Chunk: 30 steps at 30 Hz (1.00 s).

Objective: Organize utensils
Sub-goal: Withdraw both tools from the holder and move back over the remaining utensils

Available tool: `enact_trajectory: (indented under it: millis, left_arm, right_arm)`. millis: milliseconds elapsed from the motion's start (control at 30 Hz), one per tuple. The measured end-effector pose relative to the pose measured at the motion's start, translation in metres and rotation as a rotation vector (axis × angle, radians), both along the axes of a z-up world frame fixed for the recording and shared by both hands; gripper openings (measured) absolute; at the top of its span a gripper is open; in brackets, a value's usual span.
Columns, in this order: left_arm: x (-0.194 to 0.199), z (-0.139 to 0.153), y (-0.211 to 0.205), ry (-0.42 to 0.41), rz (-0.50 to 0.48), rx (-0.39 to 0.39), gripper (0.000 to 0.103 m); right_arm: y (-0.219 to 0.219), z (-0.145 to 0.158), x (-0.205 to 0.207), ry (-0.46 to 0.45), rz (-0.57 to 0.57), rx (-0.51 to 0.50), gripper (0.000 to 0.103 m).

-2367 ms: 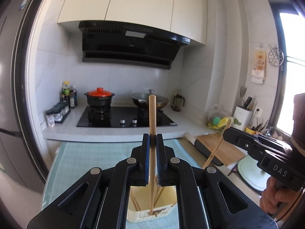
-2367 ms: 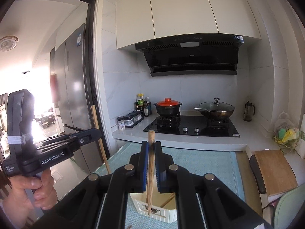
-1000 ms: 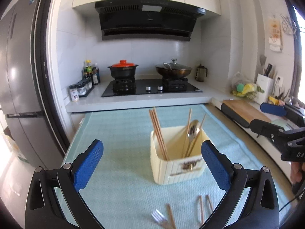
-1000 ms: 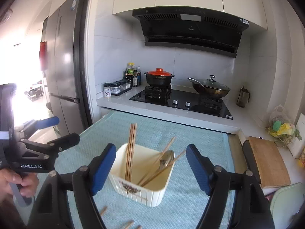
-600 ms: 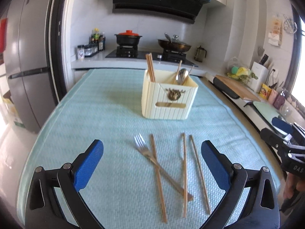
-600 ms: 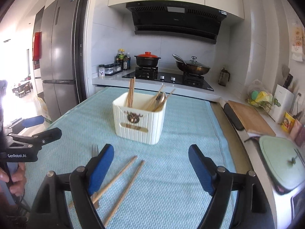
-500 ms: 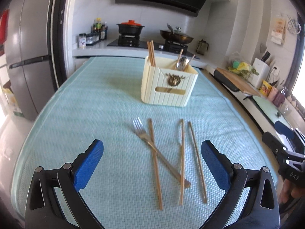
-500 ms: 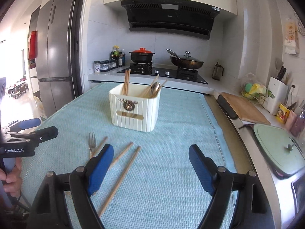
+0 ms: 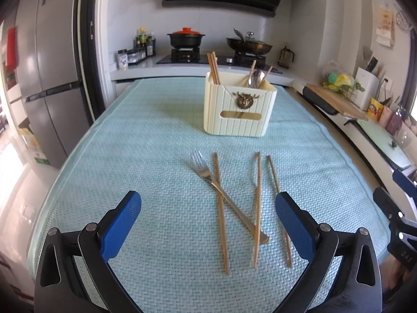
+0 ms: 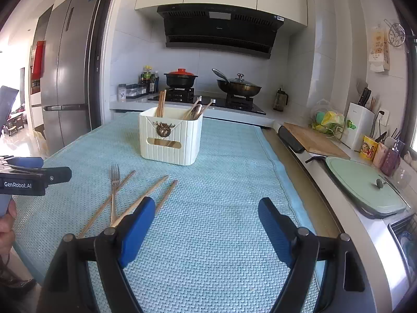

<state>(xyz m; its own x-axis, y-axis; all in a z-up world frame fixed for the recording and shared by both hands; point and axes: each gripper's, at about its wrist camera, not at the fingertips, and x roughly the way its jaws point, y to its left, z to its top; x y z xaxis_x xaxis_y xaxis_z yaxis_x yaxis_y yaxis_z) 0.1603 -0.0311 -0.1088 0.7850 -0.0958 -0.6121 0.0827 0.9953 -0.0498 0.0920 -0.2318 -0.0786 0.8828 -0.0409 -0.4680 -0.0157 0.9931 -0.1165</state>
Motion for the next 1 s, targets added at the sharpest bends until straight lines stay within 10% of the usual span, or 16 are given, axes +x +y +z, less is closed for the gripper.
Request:
enact_trajectory:
  millis: [200, 1000]
  left_arm:
    - [-0.008, 0.0, -0.012, -0.077, 0.018, 0.133, 0.102]
    - [0.007, -0.036, 0.006, 0.054, -0.014, 0.039, 0.102]
  right_arm:
    - [0.003, -0.01, 0.001, 0.024, -0.006, 0.007, 0.083]
    - [-0.002, -0.021, 0.01, 0.078, -0.037, 0.034, 0.084]
